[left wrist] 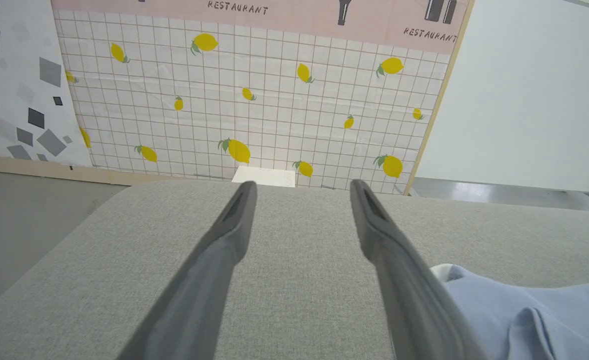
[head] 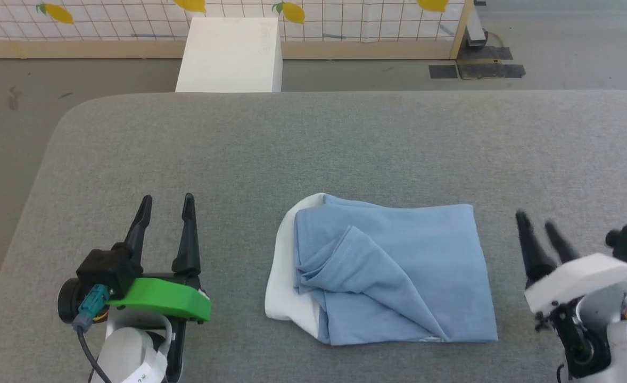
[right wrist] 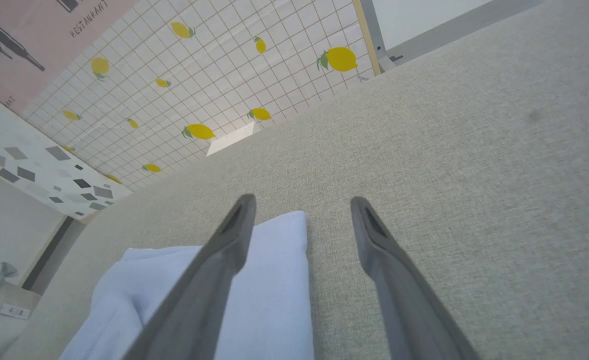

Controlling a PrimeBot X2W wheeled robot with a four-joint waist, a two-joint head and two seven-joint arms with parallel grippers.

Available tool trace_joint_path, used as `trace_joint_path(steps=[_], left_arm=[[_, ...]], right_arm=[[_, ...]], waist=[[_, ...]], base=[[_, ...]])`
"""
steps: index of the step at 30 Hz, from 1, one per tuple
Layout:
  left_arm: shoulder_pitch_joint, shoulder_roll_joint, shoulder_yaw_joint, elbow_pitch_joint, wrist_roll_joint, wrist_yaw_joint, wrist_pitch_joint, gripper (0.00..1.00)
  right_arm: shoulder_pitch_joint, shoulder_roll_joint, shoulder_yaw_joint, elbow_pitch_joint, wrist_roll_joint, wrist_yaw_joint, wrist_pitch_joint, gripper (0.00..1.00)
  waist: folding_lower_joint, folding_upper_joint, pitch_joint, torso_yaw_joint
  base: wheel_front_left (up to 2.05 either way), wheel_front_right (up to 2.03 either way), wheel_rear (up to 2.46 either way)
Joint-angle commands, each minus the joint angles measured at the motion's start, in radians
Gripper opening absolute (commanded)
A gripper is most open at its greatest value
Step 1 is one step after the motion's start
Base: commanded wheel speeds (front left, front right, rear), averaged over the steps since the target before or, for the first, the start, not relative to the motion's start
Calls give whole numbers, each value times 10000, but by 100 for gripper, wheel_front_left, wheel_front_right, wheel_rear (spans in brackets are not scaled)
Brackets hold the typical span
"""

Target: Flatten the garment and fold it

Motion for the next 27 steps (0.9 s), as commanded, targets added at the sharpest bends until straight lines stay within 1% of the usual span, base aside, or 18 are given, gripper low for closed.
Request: trace_joint_path(steps=[1, 4, 8, 13, 15, 16, 17, 18, 19, 20, 23, 27], left_arm=[[91, -24, -7, -14, -75, 8, -45, 100], [95, -24, -20, 7, -83, 5, -45, 100], [80, -24, -29, 32, -82, 2, -45, 100], [45, -24, -64, 56, -82, -4, -45, 100], [35, -24, -86, 58, -88, -6, -45, 100], [23, -24, -95, 59, -89, -6, -45, 100], [10, -24, -98, 58, -87, -7, -45, 100], [-13, -24, -92, 52, -84, -7, -45, 100], [-33, -24, -83, 45, -79, -6, -45, 100], [-57, -24, -62, 28, -72, 1, -45, 100], [-90, -24, 56, -56, -55, 23, -45, 100], [-64, -24, 235, -189, 23, 39, -45, 100]], right_arm=[[25, 6, -94, 382, 368, -11, 421, 100], [-151, 6, -141, 1338, 1370, -11, 1678, 100], [-497, 6, -46, 2170, 2383, -11, 2889, 100], [-943, 6, 262, 2965, 3247, -11, 3819, 100], [-1093, 6, 510, 3251, 3315, -11, 4108, 100], [-1152, 6, 646, 3393, 3209, -11, 4278, 82], [-1206, 6, 735, 3476, 3105, -11, 4401, 48], [-1280, 6, 804, 3533, 2964, -11, 4510, 33], [-1344, 7, 846, 3526, 2774, -11, 4526, 15], [-1428, 7, 893, 3475, 2426, -11, 4520, 0], [-1687, 7, 1167, 3003, 1513, -11, 4637, 0], [-2160, -125, 2213, 1598, -245, -11, 4950, 0]], waist=[[0, -1, 18, 42], [0, -1, 34, 92], [0, -1, 76, 147], [0, -1, 137, 223], [0, -1, 169, 248], [0, -1, 192, 260], [0, -1, 217, 268], [0, -1, 259, 273], [0, -1, 290, 272], [0, -1, 339, 258], [0, -1, 460, 123], [0, -1, 631, -376]], base=[[0, 0, 0], [0, 0, 0], [0, 0, 0], [0, 0, 0], [0, 0, 0], [0, 0, 0], [0, 0, 0], [0, 0, 0], [0, 0, 0], [0, 0, 0], [0, 0, 0], [0, 0, 0]])
